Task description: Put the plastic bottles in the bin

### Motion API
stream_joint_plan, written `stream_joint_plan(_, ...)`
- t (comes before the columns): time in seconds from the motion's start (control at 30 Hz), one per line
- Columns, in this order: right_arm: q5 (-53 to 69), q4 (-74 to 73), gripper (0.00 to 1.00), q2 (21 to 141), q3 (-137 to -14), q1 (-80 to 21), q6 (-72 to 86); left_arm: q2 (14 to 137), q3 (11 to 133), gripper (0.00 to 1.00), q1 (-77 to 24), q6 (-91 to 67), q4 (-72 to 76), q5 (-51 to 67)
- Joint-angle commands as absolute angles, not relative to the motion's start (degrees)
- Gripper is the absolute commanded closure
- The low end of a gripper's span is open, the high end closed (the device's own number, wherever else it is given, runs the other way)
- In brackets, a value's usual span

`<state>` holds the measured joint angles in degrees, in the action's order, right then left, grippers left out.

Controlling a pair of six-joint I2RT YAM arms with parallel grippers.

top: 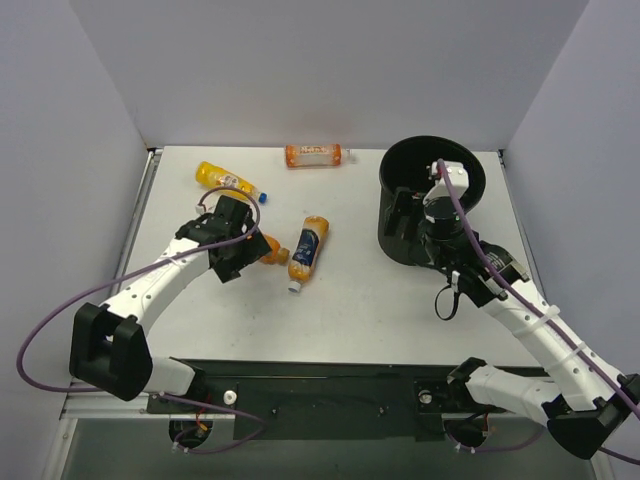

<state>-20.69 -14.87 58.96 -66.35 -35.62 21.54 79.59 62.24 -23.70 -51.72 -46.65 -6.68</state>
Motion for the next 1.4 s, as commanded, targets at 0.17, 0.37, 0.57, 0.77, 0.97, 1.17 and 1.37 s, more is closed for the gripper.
stream_joint_plan(0.17, -24.52, -18.54, 0.18, 55.73, -63.90, -36.39, 24.08, 81.55, 54.22, 0.03, -16.00, -60.38, -19.43, -1.68)
stream_joint_plan(0.37, -26.81, -19.86, 0.18, 53.53, -62.58, -36.30, 24.60, 86.83, 56.70, 0.03, -15.91, -60.47, -16.36, -2.90)
stream_joint_plan(0.57, -26.98, -21.88, 0.19, 53.70, -62.05, -36.39, 26.36, 92.19, 57.74, 0.03, -15.82, -62.22, -15.73, -2.99)
stream_joint_plan(0.77, -26.28, -22.76, 0.19, 53.61, -61.70, -36.39, 26.81, 95.79, 57.39, 0.04, -16.00, -64.86, -10.65, -3.43)
stream_joint_plan(0.97, -26.54, -23.82, 0.19, 53.00, -62.05, -36.91, 26.98, 98.70, 59.06, 0.24, -16.52, -63.64, -11.34, -2.29)
stream_joint_plan(1.17, -29.09, -28.39, 0.20, 54.31, -68.37, -41.21, 25.58, 93.52, 59.76, 0.30, -16.44, -56.79, -13.35, 0.00)
stream_joint_plan(1.37, -26.19, -24.61, 0.20, 60.11, -74.08, -49.64, 22.50, 85.97, 65.47, 0.36, -16.52, -49.24, -18.88, 5.97)
